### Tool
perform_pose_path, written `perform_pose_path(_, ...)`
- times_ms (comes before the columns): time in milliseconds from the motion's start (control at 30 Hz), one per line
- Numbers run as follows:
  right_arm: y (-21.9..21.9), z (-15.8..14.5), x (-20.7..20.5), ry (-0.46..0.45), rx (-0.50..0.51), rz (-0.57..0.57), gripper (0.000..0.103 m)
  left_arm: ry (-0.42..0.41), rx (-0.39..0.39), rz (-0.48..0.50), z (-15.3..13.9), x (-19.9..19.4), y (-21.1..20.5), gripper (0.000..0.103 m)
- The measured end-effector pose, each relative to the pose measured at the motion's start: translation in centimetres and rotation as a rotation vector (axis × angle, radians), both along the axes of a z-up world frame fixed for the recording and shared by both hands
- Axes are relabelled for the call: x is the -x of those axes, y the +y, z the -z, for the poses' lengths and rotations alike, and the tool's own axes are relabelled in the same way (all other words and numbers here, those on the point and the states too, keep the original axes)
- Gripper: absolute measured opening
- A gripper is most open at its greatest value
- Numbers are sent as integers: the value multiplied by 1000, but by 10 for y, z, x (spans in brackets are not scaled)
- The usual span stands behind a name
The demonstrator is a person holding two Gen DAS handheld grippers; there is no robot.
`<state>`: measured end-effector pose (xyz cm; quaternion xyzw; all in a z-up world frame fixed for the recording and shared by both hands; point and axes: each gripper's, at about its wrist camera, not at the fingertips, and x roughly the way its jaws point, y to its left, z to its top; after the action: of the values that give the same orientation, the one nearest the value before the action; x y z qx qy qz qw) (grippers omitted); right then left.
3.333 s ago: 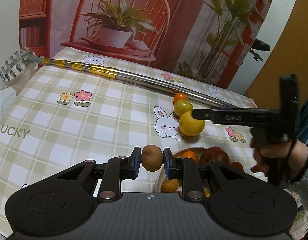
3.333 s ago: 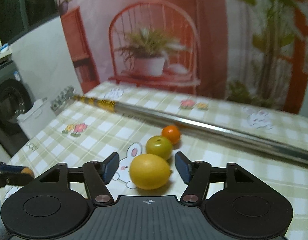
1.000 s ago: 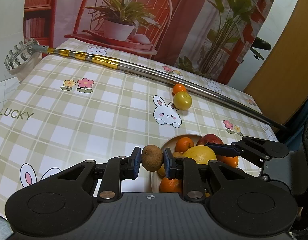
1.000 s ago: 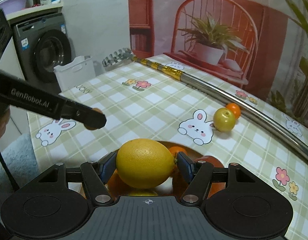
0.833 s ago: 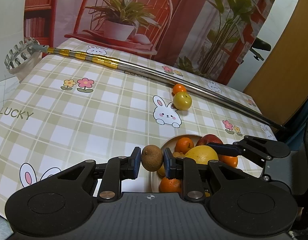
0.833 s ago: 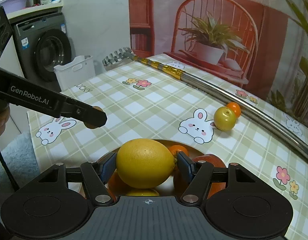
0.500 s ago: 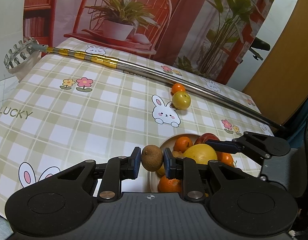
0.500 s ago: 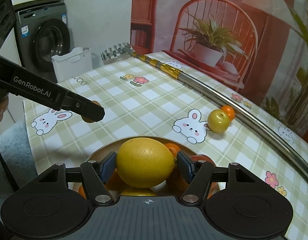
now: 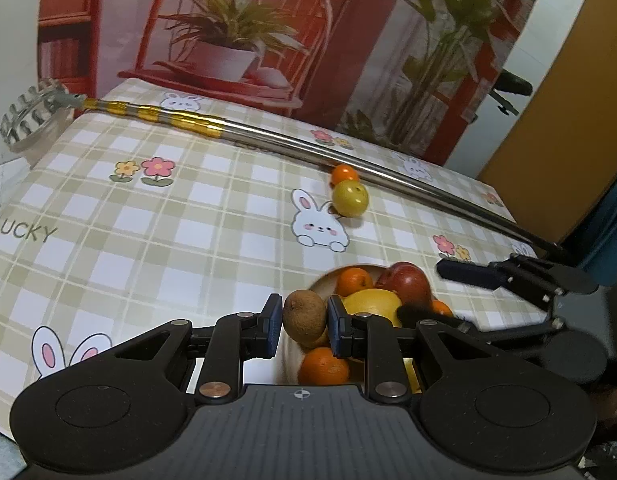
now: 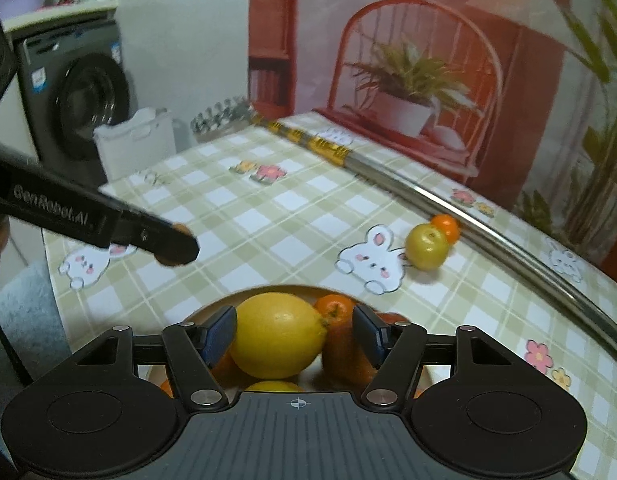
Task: Organize fruits
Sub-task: 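Carry the grapefruit onto the plate and open the right gripper, then lower the brown fruit onto the plate and open the left gripper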
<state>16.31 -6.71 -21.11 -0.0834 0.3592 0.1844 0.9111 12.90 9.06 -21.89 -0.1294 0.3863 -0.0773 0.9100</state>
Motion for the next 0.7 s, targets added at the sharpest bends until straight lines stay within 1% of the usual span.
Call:
perform_pose_path(100,-17,-9,7,-31,-56,64,60,-4,-8,34,-2,0,-8,25)
perform_pose_path(167,-33,-13,12,-56,-91,126,60,-5,-11,64,-3,-2,-16,25)
perform_pose_path(333,-72,-10,30,-126,-125,269,60,13,-12,150,1,-4,-41,25)
perform_pose_path(500,-100,3,45,-122,-173,356,60,18,-73,231,2,-14,-71,25)
perform_pose_path(700,-115,17,54,-122,-220,410,60,36,-146,296,8,-28,-101,25)
